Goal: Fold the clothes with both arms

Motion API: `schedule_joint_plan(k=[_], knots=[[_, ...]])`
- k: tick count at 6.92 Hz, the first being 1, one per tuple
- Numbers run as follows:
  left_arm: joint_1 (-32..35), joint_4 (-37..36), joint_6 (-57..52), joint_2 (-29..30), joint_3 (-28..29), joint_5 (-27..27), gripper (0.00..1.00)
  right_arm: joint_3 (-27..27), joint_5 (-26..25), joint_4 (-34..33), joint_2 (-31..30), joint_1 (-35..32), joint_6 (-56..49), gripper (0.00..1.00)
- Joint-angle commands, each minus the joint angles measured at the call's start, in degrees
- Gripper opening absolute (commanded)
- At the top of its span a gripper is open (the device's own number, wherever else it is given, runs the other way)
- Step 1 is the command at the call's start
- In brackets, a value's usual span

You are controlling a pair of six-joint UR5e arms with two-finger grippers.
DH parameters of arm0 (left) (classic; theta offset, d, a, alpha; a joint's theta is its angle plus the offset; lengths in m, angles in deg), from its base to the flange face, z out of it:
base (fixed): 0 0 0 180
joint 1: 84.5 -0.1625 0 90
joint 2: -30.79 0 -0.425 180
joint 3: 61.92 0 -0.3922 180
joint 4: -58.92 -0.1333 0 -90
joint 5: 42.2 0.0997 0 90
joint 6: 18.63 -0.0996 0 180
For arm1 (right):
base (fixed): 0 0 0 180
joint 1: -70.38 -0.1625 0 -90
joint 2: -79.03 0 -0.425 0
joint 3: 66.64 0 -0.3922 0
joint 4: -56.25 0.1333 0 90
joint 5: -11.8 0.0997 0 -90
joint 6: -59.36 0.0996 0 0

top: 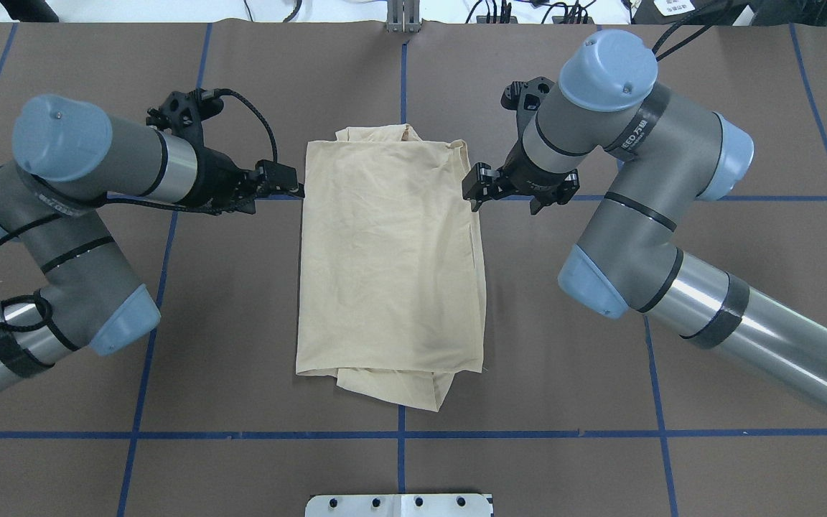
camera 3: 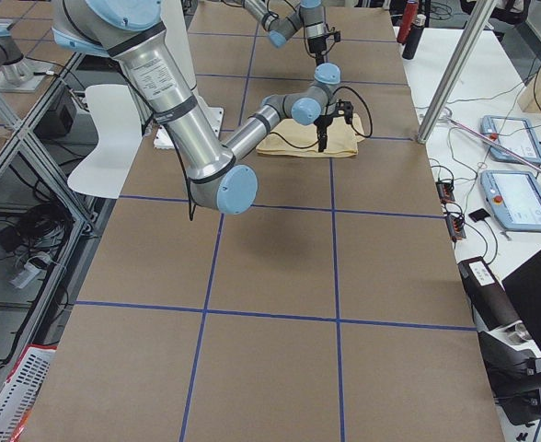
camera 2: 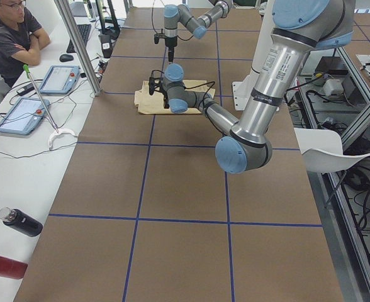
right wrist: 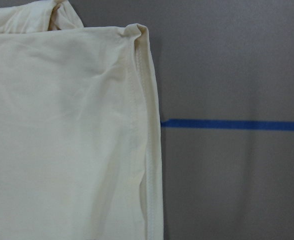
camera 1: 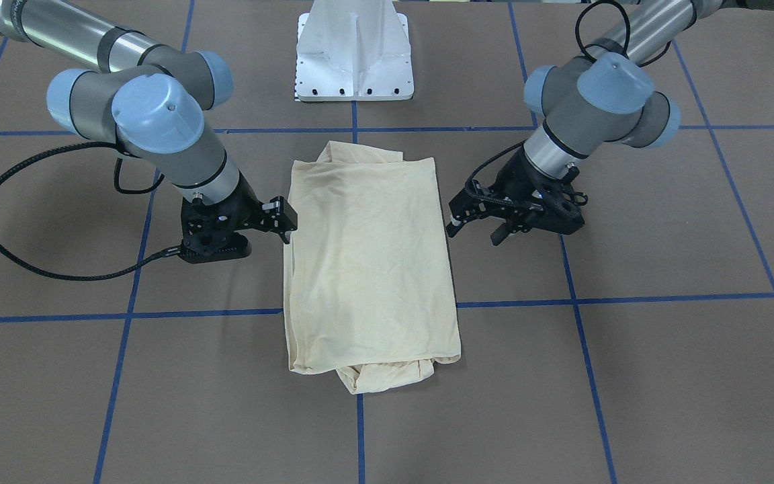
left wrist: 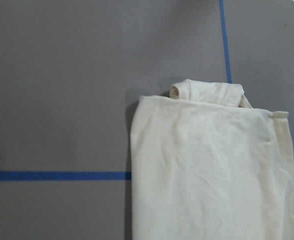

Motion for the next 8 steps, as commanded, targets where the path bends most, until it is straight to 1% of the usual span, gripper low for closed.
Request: schedule_joint_plan(k=[1,2,3,4,5,6,8], knots=[[-9.9,-1.4,10.8,-4.2,-6.8,9.7,1.00,6.0,0.4,0.1,-1.9,2.6,11.2,1.00],[-13.0,-3.5,15.2,-5.3,-8.7,10.7,0.99,6.7,0.0,0.2,-2.1,4.0,15.9,1.00],[-16.9,-8.0,18.1,-5.1,-9.7,13.9,0.98,7.3,-0.1,0.1,-2.2,4.5,16.4,1.00],[-18.9,-12.3,18.4,-4.3,-10.0,15.3,0.96,7.3,-0.1,0.1,-2.2,4.7,16.5,1.00],[-19.1,-14.8,18.4,-3.9,-9.9,15.4,0.95,7.3,-0.1,0.1,-2.5,4.8,16.5,1.00],[-19.3,-15.0,18.4,-4.1,-9.9,15.4,0.93,7.3,-0.1,0.1,-2.5,4.8,16.5,1.00],[-21.0,-15.0,18.3,-4.0,-9.2,15.4,0.92,7.2,-0.1,0.1,-2.5,4.8,16.4,1.00]])
